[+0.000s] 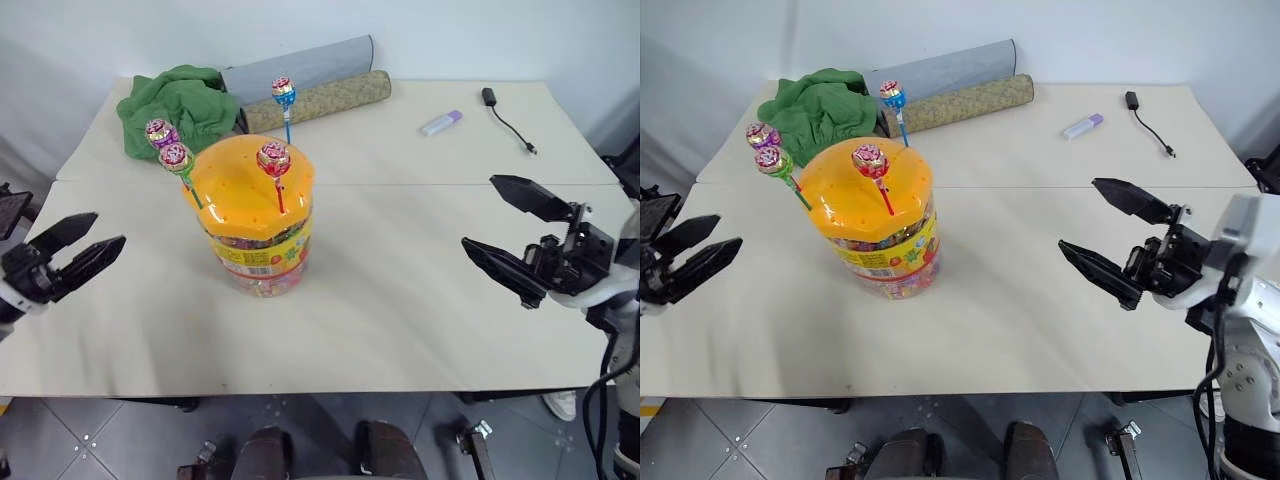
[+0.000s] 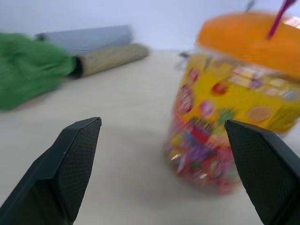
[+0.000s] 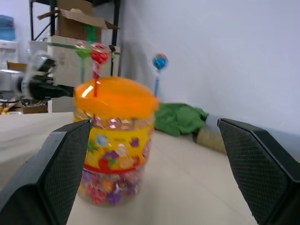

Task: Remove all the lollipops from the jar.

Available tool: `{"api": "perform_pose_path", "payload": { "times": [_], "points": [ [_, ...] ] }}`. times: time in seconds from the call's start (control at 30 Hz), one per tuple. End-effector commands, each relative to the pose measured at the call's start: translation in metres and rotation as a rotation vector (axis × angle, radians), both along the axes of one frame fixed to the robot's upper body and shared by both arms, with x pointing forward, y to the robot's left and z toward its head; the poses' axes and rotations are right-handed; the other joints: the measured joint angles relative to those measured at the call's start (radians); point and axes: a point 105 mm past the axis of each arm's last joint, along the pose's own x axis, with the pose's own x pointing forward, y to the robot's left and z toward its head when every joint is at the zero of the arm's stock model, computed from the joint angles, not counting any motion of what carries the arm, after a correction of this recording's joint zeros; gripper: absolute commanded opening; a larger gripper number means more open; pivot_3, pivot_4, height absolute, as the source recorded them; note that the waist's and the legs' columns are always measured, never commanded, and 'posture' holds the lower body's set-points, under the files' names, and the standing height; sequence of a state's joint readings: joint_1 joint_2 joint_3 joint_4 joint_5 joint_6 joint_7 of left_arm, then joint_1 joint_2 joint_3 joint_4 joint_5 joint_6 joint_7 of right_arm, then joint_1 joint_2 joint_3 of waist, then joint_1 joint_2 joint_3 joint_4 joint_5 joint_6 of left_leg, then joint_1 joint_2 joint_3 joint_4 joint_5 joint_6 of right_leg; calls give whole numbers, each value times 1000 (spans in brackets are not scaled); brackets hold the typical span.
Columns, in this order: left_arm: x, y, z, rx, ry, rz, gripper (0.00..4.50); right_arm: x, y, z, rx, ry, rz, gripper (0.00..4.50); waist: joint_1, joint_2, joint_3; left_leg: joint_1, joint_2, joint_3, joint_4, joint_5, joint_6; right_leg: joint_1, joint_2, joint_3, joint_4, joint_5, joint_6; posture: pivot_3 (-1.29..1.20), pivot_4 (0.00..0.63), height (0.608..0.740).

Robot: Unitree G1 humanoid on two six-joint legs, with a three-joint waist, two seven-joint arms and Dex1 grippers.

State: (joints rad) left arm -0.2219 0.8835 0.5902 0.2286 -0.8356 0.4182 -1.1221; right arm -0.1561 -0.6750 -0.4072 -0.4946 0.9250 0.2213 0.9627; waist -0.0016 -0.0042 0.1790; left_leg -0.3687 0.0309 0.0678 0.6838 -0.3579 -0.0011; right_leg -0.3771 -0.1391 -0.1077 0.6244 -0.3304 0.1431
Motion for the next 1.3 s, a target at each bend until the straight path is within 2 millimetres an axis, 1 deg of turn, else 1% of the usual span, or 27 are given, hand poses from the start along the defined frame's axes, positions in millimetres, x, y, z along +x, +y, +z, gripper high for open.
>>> {"api": "perform_pose_path", "payload": {
  "times": [0.03,0.13,0.27,0.37,0.47,0.57,0.67,0.77,0.87,0.9,0.97,1.03,1.1,1.13,1.17,1.2,1.23,1.27,1.3],
  "points": [
    [10,-28,23,18,-91,-171,4481,-27,17,11,-5,-93,51,4500,4,-1,0,-1,0,0,0,0,0,0,0,-1,0,0,0,0,150,740],
    [18,-48,42,3,-153,-258,4481,-28,21,3,-23,-65,52,4500,10,-5,0,-2,0,1,1,0,0,1,0,-2,0,0,0,0,150,740],
    [26,-78,63,23,-214,-378,4481,-23,20,-4,-57,-48,47,4500,10,-5,0,-1,-1,3,2,0,0,1,0,-2,0,0,0,0,150,740],
    [25,-92,70,29,-213,-465,4481,-23,21,-8,-80,-32,62,4500,6,-5,1,-1,-1,6,2,0,0,1,1,-2,0,0,0,0,150,740],
    [26,-100,74,36,-214,-511,3876,-24,21,-12,-103,-16,72,4500,0,-5,1,-1,0,7,1,0,0,1,1,-1,0,0,0,0,150,740],
    [31,-103,77,29,-231,-507,2925,-25,22,-13,-109,-14,79,4500,2,-5,1,-1,0,7,2,0,0,1,1,-2,0,0,0,0,150,740],
    [30,-103,77,10,-208,-535,1961,-28,24,-13,-114,-3,105,4500,2,-5,1,-1,0,7,2,0,0,1,1,-1,0,0,0,0,150,740],
    [28,-99,76,7,-189,-539,1024,-28,24,-13,-117,-2,109,4500,2,-5,1,-1,0,7,2,0,0,1,1,-1,0,0,0,0,150,740],
    [24,-93,89,-71,-202,-542,22,-27,26,-10,-102,-9,125,4500,2,-5,1,-1,0,7,3,0,0,1,1,-1,0,0,0,0,150,740],
    [24,-91,92,-92,-214,-536,22,-27,27,-9,-96,-13,131,4500,2,-5,1,-1,0,6,3,0,0,1,1,-1,1,0,0,0,150,740],
    [21,-82,108,-220,-222,-533,22,-29,32,-5,-69,-18,177,4500,1,-6,1,-1,0,5,3,0,0,1,1,-1,1,0,0,0,150,740],
    [25,-60,122,-367,-252,-439,22,-33,36,5,-24,-73,228,4500,-2,-6,1,-1,1,-1,4,0,0,1,1,-1,1,0,0,0,150,740],
    [29,-41,126,-444,-263,-338,22,-34,39,9,-9,-84,247,4500,-3,-6,1,-1,1,-3,4,0,0,1,1,-1,2,0,0,0,150,740],
    [31,-36,126,-463,-261,-303,22,-34,41,10,-8,-86,262,4500,-2,-6,1,-1,0,-3,4,0,0,1,0,-1,2,0,0,0,150,740],
    [39,-18,116,-462,-210,-180,22,-34,45,11,-12,-90,289,4500,-1,-6,1,-1,0,-3,4,0,0,1,0,-1,2,0,0,0,150,740],
    [49,6,96,-414,-130,8,22,-35,49,10,-33,-84,326,4500,-3,-6,1,-1,0,-4,4,0,0,1,0,-2,2,0,1,0,150,740],
    [51,27,69,-332,-21,157,22,-33,52,5,-81,-65,359,4500,-7,-6,1,-1,0,-3,4,0,0,1,0,-2,2,0,1,0,150,740],
    [52,44,44,-243,81,284,22,-32,54,-1,-137,-23,389,4500,-19,-5,1,0,0,-3,4,0,0,1,0,-1,2,0,1,0,150,740],
    [49,54,24,-177,171,357,22,-28,54,-9,-198,20,396,4500,-24,-5,1,2,-1,-2,2,0,0,1,0,-1,2,0,0,0,150,740]
  ]
}}
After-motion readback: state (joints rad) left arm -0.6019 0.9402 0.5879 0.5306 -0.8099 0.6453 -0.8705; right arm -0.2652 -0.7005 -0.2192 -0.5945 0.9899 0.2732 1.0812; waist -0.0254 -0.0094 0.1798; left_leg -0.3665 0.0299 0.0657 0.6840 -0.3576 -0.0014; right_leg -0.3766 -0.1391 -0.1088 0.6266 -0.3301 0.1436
